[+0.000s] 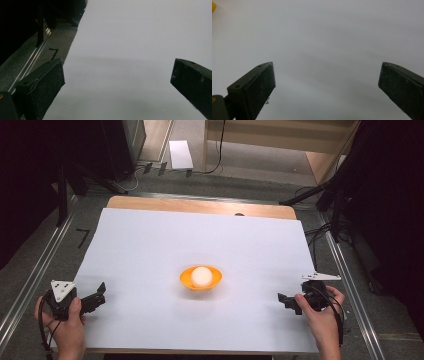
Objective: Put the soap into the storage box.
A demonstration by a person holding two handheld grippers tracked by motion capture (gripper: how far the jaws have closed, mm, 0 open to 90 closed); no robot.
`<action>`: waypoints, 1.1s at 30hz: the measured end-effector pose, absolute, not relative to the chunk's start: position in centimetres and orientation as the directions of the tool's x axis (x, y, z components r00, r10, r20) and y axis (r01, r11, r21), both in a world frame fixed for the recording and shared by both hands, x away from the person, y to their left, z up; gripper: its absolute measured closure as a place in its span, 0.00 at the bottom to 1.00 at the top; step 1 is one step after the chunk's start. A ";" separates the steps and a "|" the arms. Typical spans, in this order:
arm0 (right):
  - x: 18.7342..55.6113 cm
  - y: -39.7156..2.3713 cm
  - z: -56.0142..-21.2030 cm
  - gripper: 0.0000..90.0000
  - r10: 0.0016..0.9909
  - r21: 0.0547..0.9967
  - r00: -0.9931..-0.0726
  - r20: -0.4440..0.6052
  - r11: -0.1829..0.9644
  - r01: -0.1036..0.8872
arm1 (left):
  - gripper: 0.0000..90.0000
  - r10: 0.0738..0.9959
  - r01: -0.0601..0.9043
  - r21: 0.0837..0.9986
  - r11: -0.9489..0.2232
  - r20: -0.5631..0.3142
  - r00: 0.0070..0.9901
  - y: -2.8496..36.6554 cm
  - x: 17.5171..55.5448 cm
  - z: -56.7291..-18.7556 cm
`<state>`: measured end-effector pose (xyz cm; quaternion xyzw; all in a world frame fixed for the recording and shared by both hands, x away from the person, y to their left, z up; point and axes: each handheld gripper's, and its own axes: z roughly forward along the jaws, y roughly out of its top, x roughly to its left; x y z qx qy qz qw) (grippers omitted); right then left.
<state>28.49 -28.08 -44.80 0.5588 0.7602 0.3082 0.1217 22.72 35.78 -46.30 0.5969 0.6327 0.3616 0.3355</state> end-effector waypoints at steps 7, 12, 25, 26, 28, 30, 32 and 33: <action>27.7 -29.1 -45.4 0.01 0.920 0.647 -0.361 0.156 0.180 0.741 | 0.00 0.998 0.515 0.857 0.022 0.010 -0.060 35.7 22.7 -46.3; 27.2 -29.6 -45.9 0.01 0.908 0.671 -0.390 0.154 0.193 0.715 | 0.00 0.998 0.514 0.858 0.019 0.013 -0.059 35.7 22.7 -46.3; 25.9 -30.6 -47.3 0.01 0.892 0.708 -0.419 0.169 0.186 0.681 | 0.00 0.998 0.512 0.859 0.017 0.015 -0.059 35.7 22.7 -46.3; 25.8 -30.7 -47.4 0.01 0.894 0.707 -0.415 0.170 0.183 0.683 | 0.00 0.998 0.511 0.859 0.017 0.016 -0.060 35.7 22.7 -46.3; 25.6 -30.9 -47.6 0.01 0.896 0.712 -0.412 0.163 0.182 0.679 | 0.00 0.998 0.512 0.859 0.017 0.016 -0.059 35.7 22.7 -46.3; 25.4 -31.2 -47.7 0.01 0.898 0.722 -0.409 0.161 0.175 0.669 | 0.00 0.998 0.512 0.859 0.015 0.018 -0.059 35.7 22.7 -46.3; 25.1 -31.5 -47.7 0.01 0.900 0.732 -0.405 0.162 0.166 0.661 | 0.00 0.998 0.512 0.859 0.015 0.018 -0.059 35.7 22.7 -46.3; 25.1 -31.5 -47.7 0.01 0.900 0.732 -0.405 0.162 0.166 0.661 | 0.00 0.998 0.512 0.859 0.015 0.018 -0.059 35.7 22.7 -46.3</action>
